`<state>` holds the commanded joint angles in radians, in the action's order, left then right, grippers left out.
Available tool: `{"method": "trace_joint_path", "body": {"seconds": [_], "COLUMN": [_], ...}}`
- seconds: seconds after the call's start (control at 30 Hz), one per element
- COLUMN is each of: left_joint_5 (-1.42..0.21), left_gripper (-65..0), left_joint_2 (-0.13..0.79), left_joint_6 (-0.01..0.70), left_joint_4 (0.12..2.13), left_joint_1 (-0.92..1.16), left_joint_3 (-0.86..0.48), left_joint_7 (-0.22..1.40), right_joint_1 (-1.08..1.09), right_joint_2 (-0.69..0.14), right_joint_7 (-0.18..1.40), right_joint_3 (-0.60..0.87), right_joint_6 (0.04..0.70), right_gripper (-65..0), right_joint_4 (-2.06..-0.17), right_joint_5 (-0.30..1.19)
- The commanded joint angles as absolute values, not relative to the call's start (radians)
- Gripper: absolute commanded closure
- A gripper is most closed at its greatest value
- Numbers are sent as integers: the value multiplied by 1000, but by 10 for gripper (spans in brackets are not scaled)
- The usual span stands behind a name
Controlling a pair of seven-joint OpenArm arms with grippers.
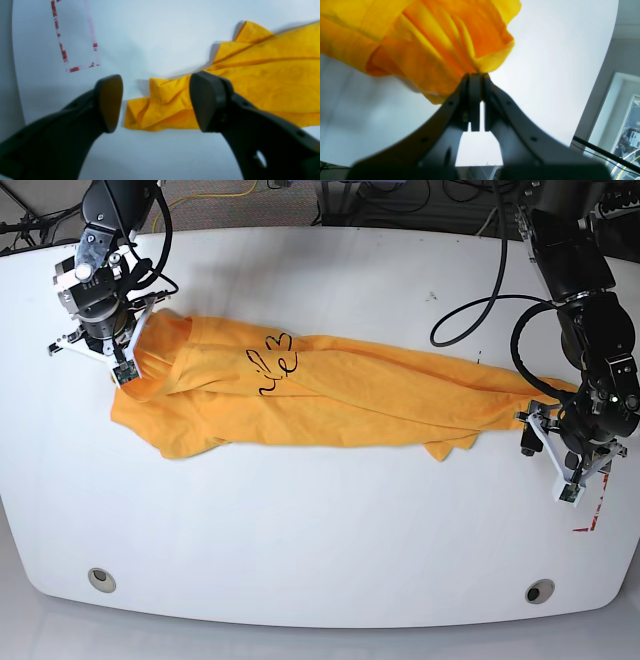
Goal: Fold the T-shirt properly
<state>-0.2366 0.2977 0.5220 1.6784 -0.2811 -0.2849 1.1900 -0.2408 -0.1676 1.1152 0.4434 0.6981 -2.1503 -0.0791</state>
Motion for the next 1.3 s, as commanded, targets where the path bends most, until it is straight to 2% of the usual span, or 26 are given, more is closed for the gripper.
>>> {"method": "trace_joint_path", "body": {"seconds": [0.07,0.27,0.53,0.6,0.73,0.93,1.07,1.13,1.3], "left_joint_5": [-237,-231,-235,-236,-233,-229,-233,-236,-244], "left_gripper": [-405,-385,-356,-297,-279,-291,-315,-333,-425], "left_joint_2": [296,293,298,307,314,321,321,320,322], "left_joint_6": [525,552,567,579,589,621,622,620,595], "left_joint_4": [1669,1599,1601,1629,1636,1650,1638,1622,1537], "left_joint_1": [-279,-246,-204,-209,-216,-247,-267,-281,-319], "left_joint_3": [-285,-245,-192,-207,-224,-322,-335,-330,-299], "left_joint_7": [1179,1102,1068,1085,1104,1154,1140,1128,1071], "right_joint_1": [-240,-245,-249,-243,-244,-244,-242,-242,-242], "right_joint_2": [-167,-165,-167,-168,-168,-168,-169,-170,-171], "right_joint_7": [1116,1123,1126,1123,1126,1134,1133,1133,1129], "right_joint_3": [443,448,449,448,449,454,453,452,451], "right_joint_6": [698,698,698,698,698,698,698,698,698], "right_gripper": [0,0,0,0,0,0,0,0,0], "right_joint_4": [-2152,-2147,-2147,-2142,-2141,-2141,-2141,-2140,-2141], "right_joint_5": [-80,-87,-87,-84,-83,-88,-87,-86,-87]}}
